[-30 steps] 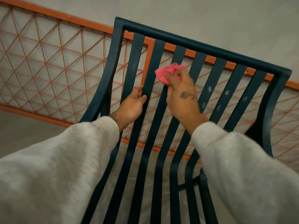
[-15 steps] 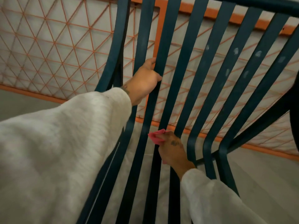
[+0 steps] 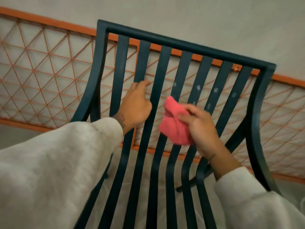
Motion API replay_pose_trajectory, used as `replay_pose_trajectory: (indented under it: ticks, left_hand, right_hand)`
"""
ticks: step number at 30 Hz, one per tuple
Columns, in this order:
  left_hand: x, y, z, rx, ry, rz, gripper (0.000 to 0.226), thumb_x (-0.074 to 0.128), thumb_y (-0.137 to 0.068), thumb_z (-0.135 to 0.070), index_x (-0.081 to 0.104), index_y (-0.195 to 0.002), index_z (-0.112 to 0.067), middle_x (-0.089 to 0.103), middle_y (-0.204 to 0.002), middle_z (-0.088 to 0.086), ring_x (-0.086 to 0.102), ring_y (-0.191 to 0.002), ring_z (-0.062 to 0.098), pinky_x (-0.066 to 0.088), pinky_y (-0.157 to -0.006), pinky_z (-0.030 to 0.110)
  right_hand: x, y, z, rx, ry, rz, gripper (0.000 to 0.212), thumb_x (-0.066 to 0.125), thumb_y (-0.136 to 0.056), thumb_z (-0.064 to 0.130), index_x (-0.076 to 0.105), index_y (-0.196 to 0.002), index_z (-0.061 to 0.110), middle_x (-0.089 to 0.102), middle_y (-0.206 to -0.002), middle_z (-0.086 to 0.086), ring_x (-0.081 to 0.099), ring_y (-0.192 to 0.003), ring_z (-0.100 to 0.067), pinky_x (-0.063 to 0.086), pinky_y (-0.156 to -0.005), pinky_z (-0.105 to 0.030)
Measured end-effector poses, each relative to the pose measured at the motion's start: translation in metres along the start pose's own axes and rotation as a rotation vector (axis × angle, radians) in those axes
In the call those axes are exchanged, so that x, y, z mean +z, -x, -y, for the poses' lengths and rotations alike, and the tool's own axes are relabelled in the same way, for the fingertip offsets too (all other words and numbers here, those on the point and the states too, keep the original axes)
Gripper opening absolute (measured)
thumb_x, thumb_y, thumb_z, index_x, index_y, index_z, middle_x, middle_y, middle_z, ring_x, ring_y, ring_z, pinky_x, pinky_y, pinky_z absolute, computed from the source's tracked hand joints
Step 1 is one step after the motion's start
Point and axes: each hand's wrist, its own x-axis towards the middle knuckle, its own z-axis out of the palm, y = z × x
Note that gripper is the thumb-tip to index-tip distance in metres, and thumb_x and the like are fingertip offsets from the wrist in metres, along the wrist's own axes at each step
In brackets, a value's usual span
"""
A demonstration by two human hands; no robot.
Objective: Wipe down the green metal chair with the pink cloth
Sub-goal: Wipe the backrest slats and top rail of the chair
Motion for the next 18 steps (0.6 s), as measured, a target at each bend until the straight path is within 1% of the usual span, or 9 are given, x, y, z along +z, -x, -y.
replay_pose_trajectory:
  ticks: [1,3,5,6,8,10,13,15,18]
  left_hand:
    - [-0.001,-0.006,-0.006,-0.053,0.068,0.055,0.063,0.045,-0.090,0.002,0.031,-0.149,-0.017,0.040,-0.146,0.008,0.041,-0.133,0.024,0.035,-0.113,0.038]
    - [0.003,-0.015,-0.019,-0.130,0.240,0.138,0.064,0.047,-0.090,0.000,0.032,-0.148,-0.021,0.051,-0.139,0.005,0.049,-0.127,0.026,0.040,-0.109,0.046]
    - [0.007,-0.021,-0.025,-0.197,0.368,0.132,0.063,0.050,-0.089,-0.001,0.035,-0.146,-0.024,0.059,-0.129,0.001,0.056,-0.119,0.024,0.045,-0.104,0.045]
    - [0.009,-0.022,-0.025,-0.225,0.421,0.115,0.062,0.051,-0.090,0.000,0.036,-0.146,-0.023,0.061,-0.123,-0.001,0.058,-0.114,0.021,0.048,-0.100,0.039]
    - [0.012,-0.022,-0.024,-0.252,0.526,0.100,0.059,0.049,-0.092,0.003,0.037,-0.145,-0.021,0.061,-0.106,-0.009,0.061,-0.095,0.007,0.052,-0.076,0.017]
    - [0.012,-0.019,-0.021,-0.261,0.583,0.094,0.059,0.044,-0.092,0.010,0.039,-0.144,-0.019,0.058,-0.095,-0.012,0.057,-0.082,0.000,0.048,-0.056,0.007]
    - [0.011,-0.020,-0.017,-0.277,0.600,0.080,0.064,0.042,-0.089,0.014,0.040,-0.144,-0.018,0.058,-0.102,-0.013,0.055,-0.083,0.000,0.047,-0.055,0.006]
    - [0.011,-0.020,-0.018,-0.280,0.595,0.074,0.066,0.042,-0.088,0.015,0.038,-0.145,-0.019,0.057,-0.104,-0.015,0.053,-0.082,-0.003,0.046,-0.057,0.005]
    - [0.012,-0.020,-0.020,-0.288,0.579,0.084,0.069,0.043,-0.089,0.015,0.035,-0.147,-0.020,0.048,-0.107,-0.015,0.047,-0.080,-0.005,0.042,-0.055,0.004]
  right_hand:
    - [-0.011,-0.016,0.017,-0.114,0.061,-0.080,0.019,0.057,-0.097,0.027,0.066,-0.106,0.040,0.062,-0.116,0.010,0.059,-0.107,-0.013,0.050,-0.093,-0.038]
    - [-0.032,-0.049,0.048,-0.338,0.243,-0.235,0.024,0.058,-0.097,0.027,0.065,-0.116,0.038,0.056,-0.118,0.009,0.052,-0.103,0.001,0.041,-0.095,-0.014]
    - [-0.040,-0.077,0.069,-0.476,0.436,-0.315,0.031,0.056,-0.098,0.019,0.064,-0.127,0.028,0.049,-0.116,0.005,0.046,-0.095,0.008,0.031,-0.085,0.005]
    - [-0.040,-0.088,0.073,-0.515,0.530,-0.315,0.032,0.055,-0.098,0.017,0.064,-0.129,0.025,0.046,-0.116,0.002,0.048,-0.096,0.004,0.029,-0.084,0.006]
    - [-0.034,-0.099,0.065,-0.542,0.692,-0.271,0.035,0.055,-0.098,0.014,0.063,-0.131,0.023,0.045,-0.123,-0.004,0.053,-0.109,-0.015,0.032,-0.095,-0.004]
    - [-0.020,-0.095,0.042,-0.533,0.751,-0.274,0.041,0.055,-0.097,0.010,0.058,-0.136,0.022,0.044,-0.133,-0.006,0.050,-0.116,-0.022,0.035,-0.103,-0.018]
    - [0.011,-0.061,-0.010,-0.473,0.711,-0.207,0.056,0.055,-0.092,-0.002,0.051,-0.140,0.025,0.043,-0.130,0.003,0.049,-0.113,-0.014,0.041,-0.106,-0.022]
    - [0.031,-0.036,-0.047,-0.507,0.756,-0.129,0.063,0.063,-0.082,-0.011,0.057,-0.135,0.022,0.050,-0.130,-0.004,0.056,-0.111,-0.021,0.045,-0.104,-0.028]
    - [0.042,-0.022,-0.080,-0.544,0.770,-0.115,0.063,0.073,-0.070,-0.016,0.065,-0.125,0.015,0.058,-0.124,-0.013,0.067,-0.097,-0.030,0.060,-0.087,-0.043]
